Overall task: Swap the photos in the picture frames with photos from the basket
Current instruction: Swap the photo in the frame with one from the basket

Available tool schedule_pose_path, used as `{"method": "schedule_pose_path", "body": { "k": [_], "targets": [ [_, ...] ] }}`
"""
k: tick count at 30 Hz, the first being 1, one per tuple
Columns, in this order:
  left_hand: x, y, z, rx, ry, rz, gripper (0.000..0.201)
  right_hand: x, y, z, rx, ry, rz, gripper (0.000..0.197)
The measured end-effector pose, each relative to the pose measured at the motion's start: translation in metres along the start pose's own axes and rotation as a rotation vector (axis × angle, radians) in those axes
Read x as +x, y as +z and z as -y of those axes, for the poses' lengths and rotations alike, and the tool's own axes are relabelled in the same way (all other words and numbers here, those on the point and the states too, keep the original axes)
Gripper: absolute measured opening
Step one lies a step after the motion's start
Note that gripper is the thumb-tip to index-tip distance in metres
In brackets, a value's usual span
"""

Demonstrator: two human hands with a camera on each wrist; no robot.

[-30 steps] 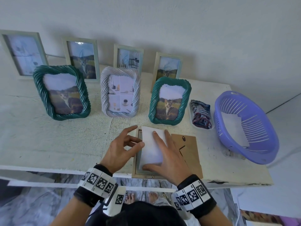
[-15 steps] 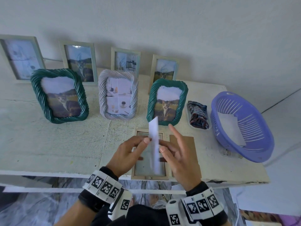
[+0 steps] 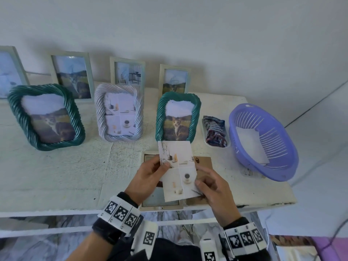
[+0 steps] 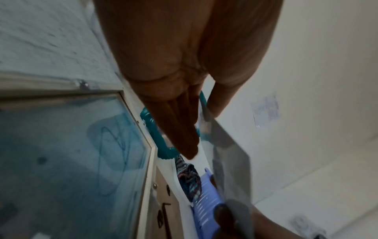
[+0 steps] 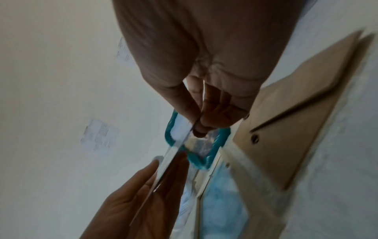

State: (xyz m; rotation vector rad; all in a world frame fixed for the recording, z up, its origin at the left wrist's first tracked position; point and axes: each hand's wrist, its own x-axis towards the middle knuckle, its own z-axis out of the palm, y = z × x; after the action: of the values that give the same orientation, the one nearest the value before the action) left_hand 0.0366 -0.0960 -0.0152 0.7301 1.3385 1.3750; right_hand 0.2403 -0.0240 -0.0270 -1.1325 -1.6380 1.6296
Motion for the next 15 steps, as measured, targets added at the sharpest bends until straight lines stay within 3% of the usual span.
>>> {"method": "schedule_pose_path", "body": {
  "k": [3, 6, 15],
  "targets": [
    [0.014, 0.017, 0.000, 0.178, 0.010, -0.043, 0.022, -0.010, -0.033, -0.009, -0.018, -0.002, -0.092, 0.042],
    [0.030, 0.040, -0.003, 0.398, 0.119, -0.092, 0.028, -0.021, -0.069, -0.019, -0.012, 0.006, -0.181, 0.040],
    [0.086, 0.150, -0.023, 0.986, 0.473, 0.266, 0.052, -0.046, -0.148, -0.038, -0.012, 0.102, -0.246, 0.036]
  ]
}}
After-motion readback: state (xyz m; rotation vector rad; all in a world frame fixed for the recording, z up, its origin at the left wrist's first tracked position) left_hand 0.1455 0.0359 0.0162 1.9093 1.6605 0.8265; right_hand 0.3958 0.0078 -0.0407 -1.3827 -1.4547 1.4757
